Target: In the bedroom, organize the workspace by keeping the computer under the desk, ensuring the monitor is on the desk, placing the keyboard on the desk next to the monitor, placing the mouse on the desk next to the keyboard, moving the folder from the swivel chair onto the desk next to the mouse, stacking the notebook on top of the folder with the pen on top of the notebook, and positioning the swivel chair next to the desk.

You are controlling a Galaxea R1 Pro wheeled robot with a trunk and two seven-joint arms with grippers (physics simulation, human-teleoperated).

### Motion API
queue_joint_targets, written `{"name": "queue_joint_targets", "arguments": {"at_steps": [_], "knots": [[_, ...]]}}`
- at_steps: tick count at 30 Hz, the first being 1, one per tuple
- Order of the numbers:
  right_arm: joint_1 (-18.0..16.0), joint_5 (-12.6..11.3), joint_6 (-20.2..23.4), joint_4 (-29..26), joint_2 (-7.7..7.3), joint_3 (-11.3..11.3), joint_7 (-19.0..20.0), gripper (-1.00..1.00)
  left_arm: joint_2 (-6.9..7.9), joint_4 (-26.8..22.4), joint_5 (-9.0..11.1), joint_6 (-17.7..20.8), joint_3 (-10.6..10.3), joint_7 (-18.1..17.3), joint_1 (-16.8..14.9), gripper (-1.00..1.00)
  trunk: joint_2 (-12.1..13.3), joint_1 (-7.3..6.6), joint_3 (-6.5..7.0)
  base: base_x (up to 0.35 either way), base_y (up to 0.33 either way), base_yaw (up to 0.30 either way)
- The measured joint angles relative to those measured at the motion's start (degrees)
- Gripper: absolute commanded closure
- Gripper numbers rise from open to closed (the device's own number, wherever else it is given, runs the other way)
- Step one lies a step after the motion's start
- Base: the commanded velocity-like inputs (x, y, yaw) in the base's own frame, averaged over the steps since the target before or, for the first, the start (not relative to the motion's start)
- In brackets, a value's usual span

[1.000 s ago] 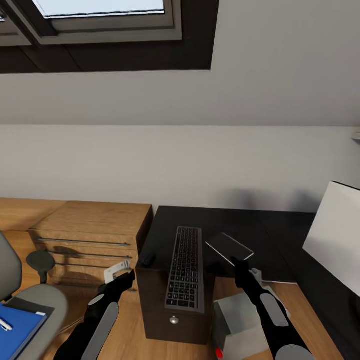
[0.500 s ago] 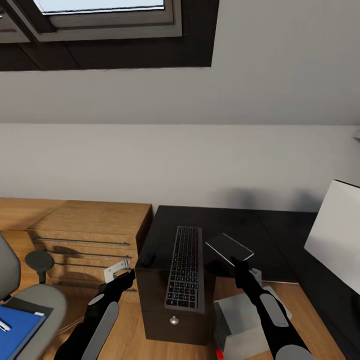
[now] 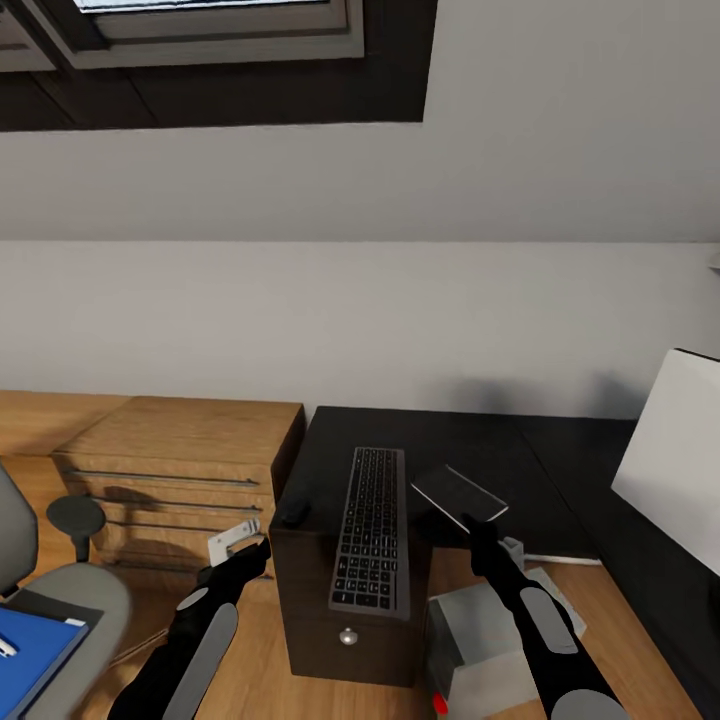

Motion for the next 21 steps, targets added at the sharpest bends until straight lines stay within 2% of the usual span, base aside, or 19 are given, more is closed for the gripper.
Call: {"name": "queue_joint_targets", "arguments": {"at_steps": [2, 15, 21], "knots": [[0.00, 0.01, 0.00, 0.00, 0.00, 0.00, 0.00, 1.00, -0.01, 0.00, 0.00, 0.00, 0.00, 0.00, 0.00, -1.00, -0.80, 0.44, -0.36, 0.000, 0.000, 0.000], [0.00, -0.06, 0.01, -0.01, 0.00, 0.00, 0.01, 1.00, 0.13, 0.25, 0.10, 0.00, 0.00, 0.00, 0.00, -1.00, -0.82, 0.45, -0.36, -0.001, 0.000, 0.000], [0.00, -0.03, 0.01, 0.01, -0.05, 0.00, -0.07, 1.00, 0.19, 0.34, 0.09, -0.01, 0.03, 0.01, 0.00, -1.00, -0.82, 0.45, -0.36, -0.088, 0.000, 0.000]]}}
